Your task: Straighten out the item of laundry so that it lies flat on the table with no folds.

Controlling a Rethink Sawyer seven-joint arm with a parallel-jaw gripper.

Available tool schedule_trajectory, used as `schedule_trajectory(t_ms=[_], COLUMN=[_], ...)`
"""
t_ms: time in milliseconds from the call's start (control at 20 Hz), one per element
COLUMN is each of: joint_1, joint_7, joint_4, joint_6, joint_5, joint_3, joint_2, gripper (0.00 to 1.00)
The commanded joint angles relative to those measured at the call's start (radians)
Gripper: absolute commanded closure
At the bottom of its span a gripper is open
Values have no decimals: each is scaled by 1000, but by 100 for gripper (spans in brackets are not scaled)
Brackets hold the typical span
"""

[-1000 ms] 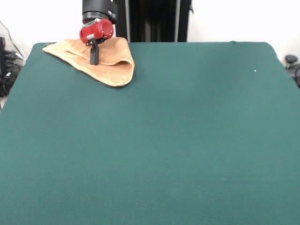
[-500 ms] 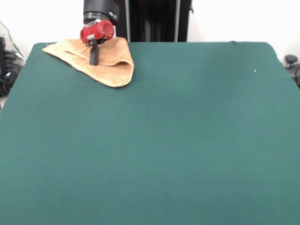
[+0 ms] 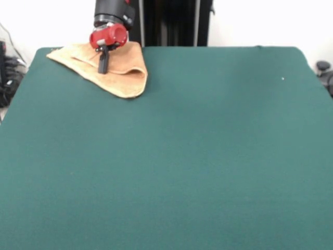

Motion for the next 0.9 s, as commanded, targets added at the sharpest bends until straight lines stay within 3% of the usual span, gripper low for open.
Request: schedule_trajectory(t_ms=[50, 900], joint_1=[51, 89], joint_7=[-80, -53], joint_4=[-230, -238], joint_6=[244, 260], joint_5=[319, 369], joint_3=[193, 166], joint_2=[19, 30], gripper=[100, 100])
